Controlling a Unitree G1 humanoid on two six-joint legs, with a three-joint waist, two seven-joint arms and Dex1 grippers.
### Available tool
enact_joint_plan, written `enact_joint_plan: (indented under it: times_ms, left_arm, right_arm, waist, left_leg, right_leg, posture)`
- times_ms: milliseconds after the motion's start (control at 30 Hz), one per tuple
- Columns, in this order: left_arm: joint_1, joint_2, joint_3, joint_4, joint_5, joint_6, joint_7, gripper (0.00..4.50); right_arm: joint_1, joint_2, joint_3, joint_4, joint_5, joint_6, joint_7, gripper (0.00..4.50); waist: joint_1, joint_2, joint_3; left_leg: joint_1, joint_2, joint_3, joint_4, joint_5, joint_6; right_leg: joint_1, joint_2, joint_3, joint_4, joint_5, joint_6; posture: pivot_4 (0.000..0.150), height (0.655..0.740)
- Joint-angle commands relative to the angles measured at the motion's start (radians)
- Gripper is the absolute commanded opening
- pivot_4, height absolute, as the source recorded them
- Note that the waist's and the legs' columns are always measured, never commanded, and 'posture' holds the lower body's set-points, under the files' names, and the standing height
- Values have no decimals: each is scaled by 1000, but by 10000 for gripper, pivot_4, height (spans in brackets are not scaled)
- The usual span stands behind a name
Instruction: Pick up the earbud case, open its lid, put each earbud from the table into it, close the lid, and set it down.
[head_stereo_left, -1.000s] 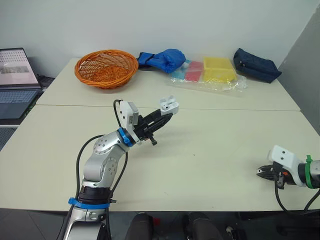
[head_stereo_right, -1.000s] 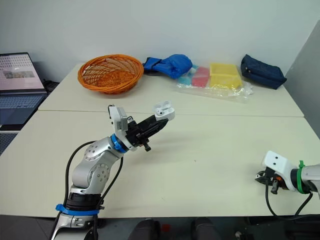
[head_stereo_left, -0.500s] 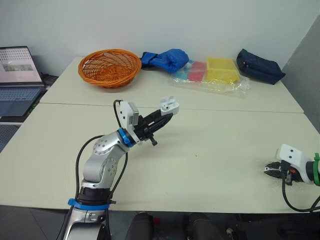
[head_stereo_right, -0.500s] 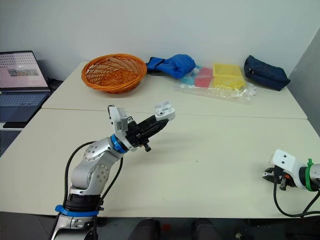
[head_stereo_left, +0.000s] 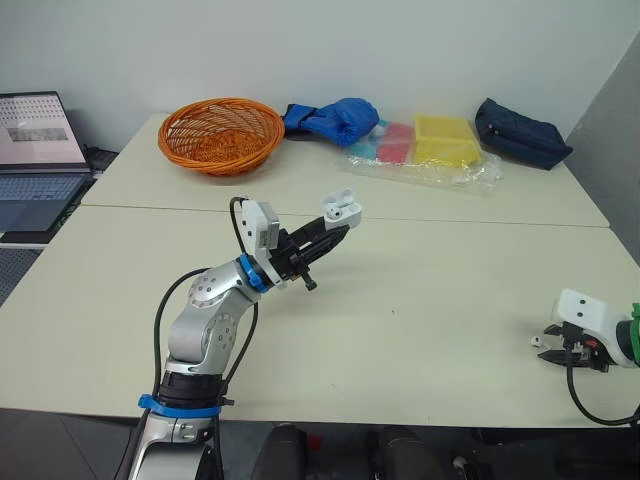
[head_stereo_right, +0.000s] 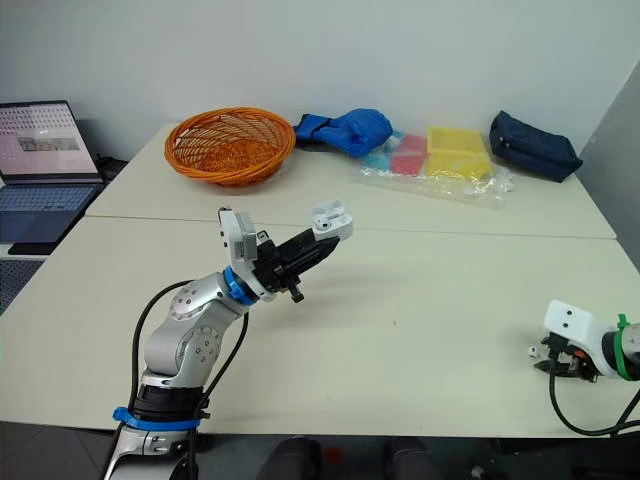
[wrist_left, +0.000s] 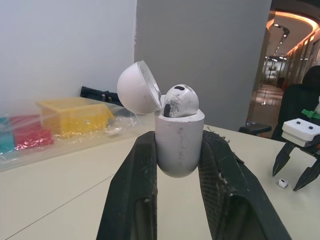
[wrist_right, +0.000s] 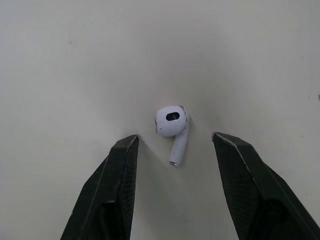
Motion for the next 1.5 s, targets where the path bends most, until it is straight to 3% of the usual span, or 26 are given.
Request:
enact_joint_plan:
  times_ms: [33,600,933,1033,1167,1200,1400,1500]
  left_arm:
    - [-8,-10,-2,-24,-20,-6,6,7574]
    - [21,-6,-1,-60,-21,1,27,7574]
    - [19,-2,-3,-64,-24,8,22,7574]
    - [18,-2,-3,-65,-23,12,22,7574]
    - [14,-3,-4,-62,-23,15,21,7574]
    - [11,-3,-5,-60,-22,14,19,7574]
    - [6,-6,-9,-56,-19,6,10,7574]
    - [-4,-16,-13,-40,-15,-2,11,7574]
  right_arm:
    - [-37,-7,35,-30,-7,76,20,24254]
    - [-166,13,115,-36,11,199,49,24254]
    - [-120,-3,113,-19,2,176,52,24254]
    - [-118,1,108,-17,1,186,41,18750]
    - [-113,2,107,-22,1,186,40,5319]
    - [-113,3,106,-24,5,183,43,3761]
    - [-159,44,49,-52,57,206,15,3748]
    - [-273,211,-60,-249,228,349,-87,3748]
  waist:
    - [-1,0,0]
    - [-9,0,0]
    - [-6,0,0]
    - [-6,0,0]
    - [-5,0,0]
    - [-5,0,0]
    - [-6,0,0]
    - [-22,0,0]
  left_leg:
    - [0,0,0,0,0,0]
    - [0,1,0,-1,0,0]
    - [0,1,0,-1,0,0]
    - [0,0,0,-1,0,0]
    - [0,1,0,0,0,0]
    - [0,0,0,0,0,0]
    - [0,0,0,0,0,0]
    - [0,1,0,0,0,0]
  right_leg:
    - [0,0,0,0,0,0]
    - [-1,1,1,1,0,0]
    - [-1,1,0,1,0,1]
    - [-1,1,0,1,0,0]
    - [-1,1,1,1,0,0]
    - [-1,1,1,1,0,0]
    - [-1,0,1,1,0,0]
    - [-2,2,2,2,1,2]
  posture:
    - [1500,7400]
    - [1500,7400]
    - [1500,7400]
    - [1500,7400]
    - [1500,7400]
    - [1500,7400]
    - [1500,7400]
    - [1500,7400]
